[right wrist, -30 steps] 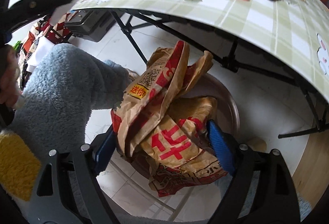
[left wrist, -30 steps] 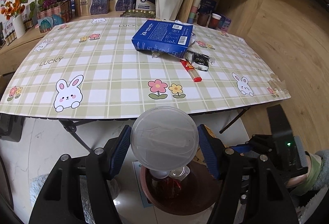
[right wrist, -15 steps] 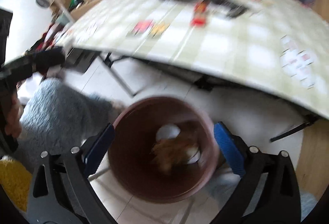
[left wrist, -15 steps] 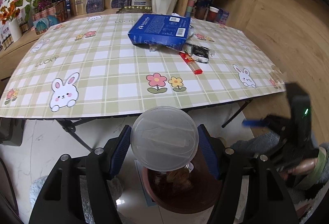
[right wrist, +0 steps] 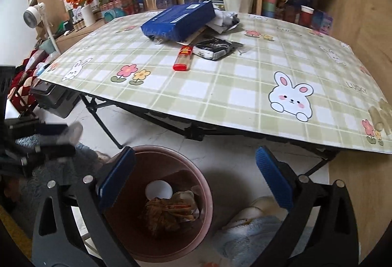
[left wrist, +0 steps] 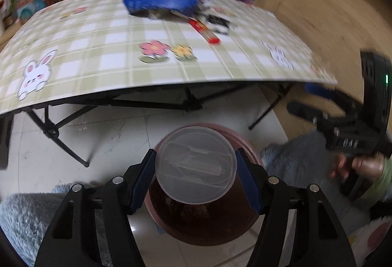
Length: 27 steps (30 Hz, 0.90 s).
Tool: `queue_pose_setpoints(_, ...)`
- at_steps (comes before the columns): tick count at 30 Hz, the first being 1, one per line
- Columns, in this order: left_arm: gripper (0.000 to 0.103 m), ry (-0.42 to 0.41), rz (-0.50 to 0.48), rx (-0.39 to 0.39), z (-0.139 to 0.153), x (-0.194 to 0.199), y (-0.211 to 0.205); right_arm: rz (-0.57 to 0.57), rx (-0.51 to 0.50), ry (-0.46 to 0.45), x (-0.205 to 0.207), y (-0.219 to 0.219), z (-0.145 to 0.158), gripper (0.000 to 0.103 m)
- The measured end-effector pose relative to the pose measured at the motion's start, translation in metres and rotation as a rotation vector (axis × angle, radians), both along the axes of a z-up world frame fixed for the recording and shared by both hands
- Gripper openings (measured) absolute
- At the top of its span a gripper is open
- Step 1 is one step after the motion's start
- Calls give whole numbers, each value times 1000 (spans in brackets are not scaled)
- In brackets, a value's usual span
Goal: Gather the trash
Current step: 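Drop the paper bag into the bin with the right gripper while the left carries the clear lid, then lower the clear lid into the bin and open the left gripper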
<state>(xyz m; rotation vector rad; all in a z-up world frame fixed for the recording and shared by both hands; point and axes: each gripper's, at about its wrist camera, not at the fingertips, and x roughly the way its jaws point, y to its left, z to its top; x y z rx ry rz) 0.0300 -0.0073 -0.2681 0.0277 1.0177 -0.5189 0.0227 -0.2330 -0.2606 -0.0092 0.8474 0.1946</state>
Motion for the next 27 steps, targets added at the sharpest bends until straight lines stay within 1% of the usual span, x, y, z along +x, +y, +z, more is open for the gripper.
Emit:
queue_pose_setpoints(2, 64, 4, -30, 23, -3, -2, -7, -7, 4, 9, 0, 0, -1, 97)
queue_pose_setpoints(5, 64, 8, -62, 34, -6, -5, -12, -11, 4, 12, -1, 0, -2, 97)
queue_pose_setpoints(15, 64, 36, -47, 29, -11, -2, -9, 16, -13, 27, -1, 8, -6, 97)
queue_pose_setpoints(18, 69, 42, -50, 27, -12, -2, -9, 24, -18, 29, -1, 10, -6, 97)
queue_pose_setpoints(19, 75, 42, -46, 24, -11, -1, -9, 26, -19, 31, -2, 10, -7, 97)
queue_pose_setpoints(20, 79, 41, -41, 23, -11, -1, -8, 27, -20, 33, -1, 11, -7, 97)
queue_pose_setpoints(23, 80, 35, -15, 11, -9, 0, -3, 27, -23, 35, -1, 11, -8, 97)
queue_pose_setpoints(27, 80, 20, 52, -8, -5, 4, 7, 23, -21, 37, -1, 10, -9, 97)
